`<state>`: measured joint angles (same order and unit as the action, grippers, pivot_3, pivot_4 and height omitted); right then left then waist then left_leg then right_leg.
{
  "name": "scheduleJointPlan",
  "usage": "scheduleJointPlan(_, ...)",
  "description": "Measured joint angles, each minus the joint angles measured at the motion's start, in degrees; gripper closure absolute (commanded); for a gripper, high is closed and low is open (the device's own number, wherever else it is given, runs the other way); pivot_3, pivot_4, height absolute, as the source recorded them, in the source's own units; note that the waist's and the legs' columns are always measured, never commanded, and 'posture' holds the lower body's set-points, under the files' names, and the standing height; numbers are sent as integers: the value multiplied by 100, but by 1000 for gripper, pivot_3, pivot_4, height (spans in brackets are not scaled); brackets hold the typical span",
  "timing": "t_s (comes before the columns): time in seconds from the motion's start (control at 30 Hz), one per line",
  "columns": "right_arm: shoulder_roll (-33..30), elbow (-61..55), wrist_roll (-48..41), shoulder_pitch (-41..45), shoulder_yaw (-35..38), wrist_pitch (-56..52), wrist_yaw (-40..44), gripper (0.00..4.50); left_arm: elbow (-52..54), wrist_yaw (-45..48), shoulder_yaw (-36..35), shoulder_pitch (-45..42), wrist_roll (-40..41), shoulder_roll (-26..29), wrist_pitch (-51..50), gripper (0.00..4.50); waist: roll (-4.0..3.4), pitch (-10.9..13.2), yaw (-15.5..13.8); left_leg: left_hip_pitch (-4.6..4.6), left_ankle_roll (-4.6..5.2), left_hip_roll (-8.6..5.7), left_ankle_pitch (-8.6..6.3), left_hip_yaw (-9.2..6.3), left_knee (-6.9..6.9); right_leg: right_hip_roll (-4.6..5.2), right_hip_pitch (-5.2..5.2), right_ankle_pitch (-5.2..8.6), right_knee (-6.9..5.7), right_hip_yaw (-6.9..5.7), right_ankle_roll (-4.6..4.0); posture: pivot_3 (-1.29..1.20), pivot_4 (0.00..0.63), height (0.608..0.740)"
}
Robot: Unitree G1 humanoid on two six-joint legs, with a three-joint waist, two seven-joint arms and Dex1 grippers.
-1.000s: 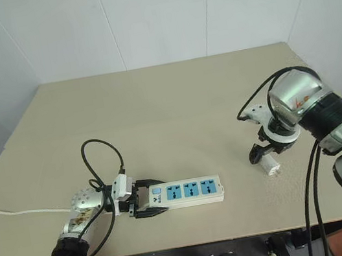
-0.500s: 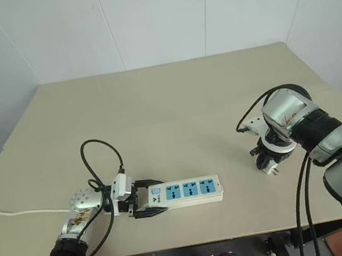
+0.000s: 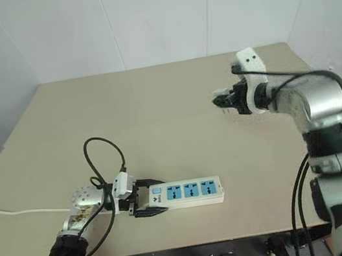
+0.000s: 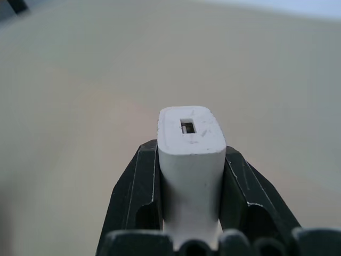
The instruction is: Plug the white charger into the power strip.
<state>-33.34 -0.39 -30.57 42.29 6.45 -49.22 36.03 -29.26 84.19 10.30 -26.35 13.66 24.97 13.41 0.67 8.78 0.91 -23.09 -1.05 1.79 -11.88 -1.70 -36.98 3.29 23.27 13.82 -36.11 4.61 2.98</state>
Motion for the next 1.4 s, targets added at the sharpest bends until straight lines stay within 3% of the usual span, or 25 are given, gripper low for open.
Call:
scheduleJointPlan(0.07,359,-366,-218,-586,176,314,83,3398,-81,27,9,-67,0,9,-2,1211,-1,0,16,2,0,-2,0,1,-3,1,0,-1,-4,3,-1,0,150,740)
scheduleJointPlan(0.2,761,-781,-618,-1421,198,1195,1078,3398,-220,50,5,-110,0,26,12,1211,0,0,45,31,1,1,0,2,-5,-3,-24,0,-6,5,-1,0,150,740)
scheduleJointPlan(0.43,1035,-360,246,-2090,-829,3467,2485,3398,-394,155,0,-241,-1,119,52,1211,0,0,144,42,0,0,1,5,-6,-4,-29,0,-8,8,-1,0,150,740)
scheduleJointPlan(0.57,1085,144,615,-2107,-1109,4209,2864,3398,-422,180,1,-263,-1,140,66,1211,0,1,152,42,0,2,1,5,-5,-7,-27,0,-9,9,-1,0,150,740)
scheduleJointPlan(0.93,1389,740,783,-1992,-1549,4449,3249,3398,-420,190,11,-247,-1,163,132,1211,0,1,159,45,0,3,0,6,-4,-8,-26,0,-12,13,-3,0,150,740)
scheduleJointPlan(1.4,1795,1031,1030,-1825,-1764,4457,3003,3398,-427,188,31,-243,-1,168,148,1211,0,1,163,47,0,4,0,7,-4,-9,-26,0,-13,15,-3,0,150,740)
